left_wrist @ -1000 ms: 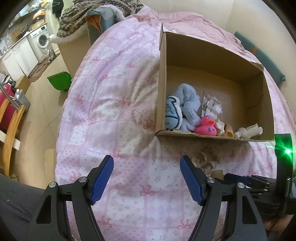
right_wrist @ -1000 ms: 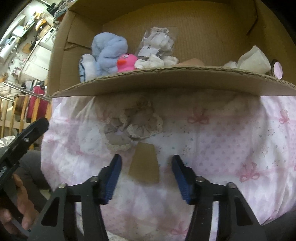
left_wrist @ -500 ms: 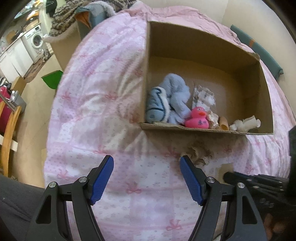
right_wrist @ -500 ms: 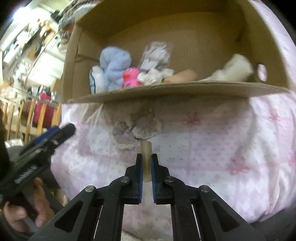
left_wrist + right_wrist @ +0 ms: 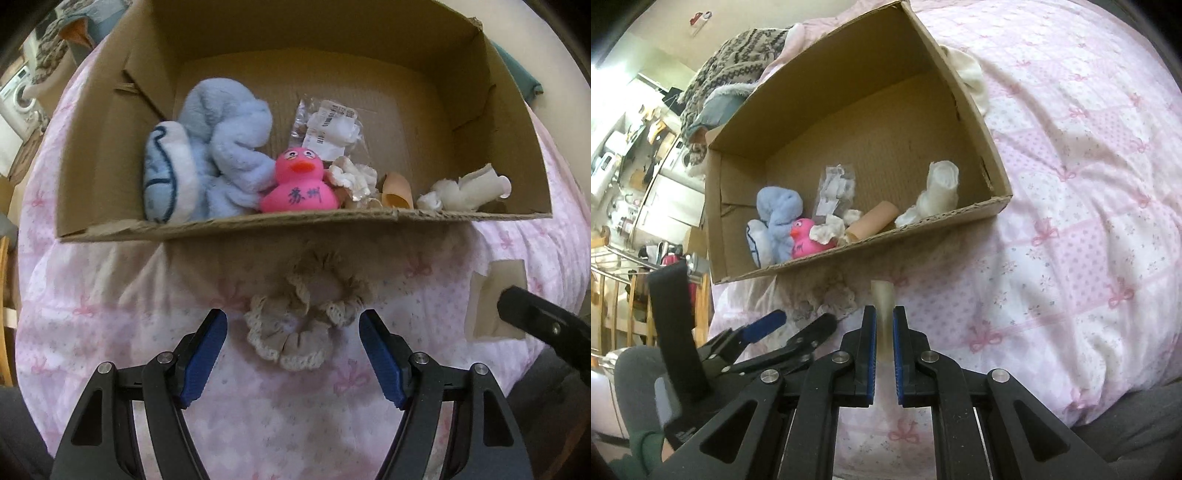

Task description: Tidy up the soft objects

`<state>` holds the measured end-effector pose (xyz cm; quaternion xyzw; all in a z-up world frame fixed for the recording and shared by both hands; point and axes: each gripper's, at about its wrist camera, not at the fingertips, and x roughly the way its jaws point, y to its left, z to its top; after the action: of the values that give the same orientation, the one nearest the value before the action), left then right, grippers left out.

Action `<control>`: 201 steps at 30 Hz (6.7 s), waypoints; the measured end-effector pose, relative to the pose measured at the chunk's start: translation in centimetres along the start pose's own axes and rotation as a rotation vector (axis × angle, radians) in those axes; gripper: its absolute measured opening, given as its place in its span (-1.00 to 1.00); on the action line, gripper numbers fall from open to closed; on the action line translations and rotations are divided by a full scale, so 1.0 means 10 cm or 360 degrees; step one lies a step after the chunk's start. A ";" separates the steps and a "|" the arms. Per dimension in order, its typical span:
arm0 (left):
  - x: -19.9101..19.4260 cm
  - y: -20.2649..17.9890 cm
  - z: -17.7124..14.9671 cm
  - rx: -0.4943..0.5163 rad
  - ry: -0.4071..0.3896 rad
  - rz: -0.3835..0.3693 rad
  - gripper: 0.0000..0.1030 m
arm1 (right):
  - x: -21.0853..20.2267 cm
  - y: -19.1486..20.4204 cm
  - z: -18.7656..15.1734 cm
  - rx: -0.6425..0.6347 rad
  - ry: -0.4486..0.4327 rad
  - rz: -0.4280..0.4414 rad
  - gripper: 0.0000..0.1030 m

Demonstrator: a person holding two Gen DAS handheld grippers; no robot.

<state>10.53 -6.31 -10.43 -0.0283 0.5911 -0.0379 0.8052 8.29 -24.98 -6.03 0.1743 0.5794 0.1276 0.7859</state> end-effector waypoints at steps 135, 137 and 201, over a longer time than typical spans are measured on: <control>-0.67 0.25 0.91 0.0090 -0.0438 -0.0023 0.11 | 0.31 0.07 0.84 -0.0043 -0.0020 0.0086 -0.51; -0.69 0.27 0.92 0.0074 -0.0447 -0.0017 0.11 | 0.28 0.06 0.85 -0.0029 -0.0037 0.0116 -0.46; -1.81 0.68 -0.35 -0.0147 -0.0847 0.0137 0.99 | -0.70 0.54 -0.16 -0.0370 -0.0717 -0.0201 1.00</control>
<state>2.03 2.21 5.08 -0.0489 0.3606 0.0321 0.9309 4.70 -22.70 1.88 0.0703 0.3810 0.1021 0.9162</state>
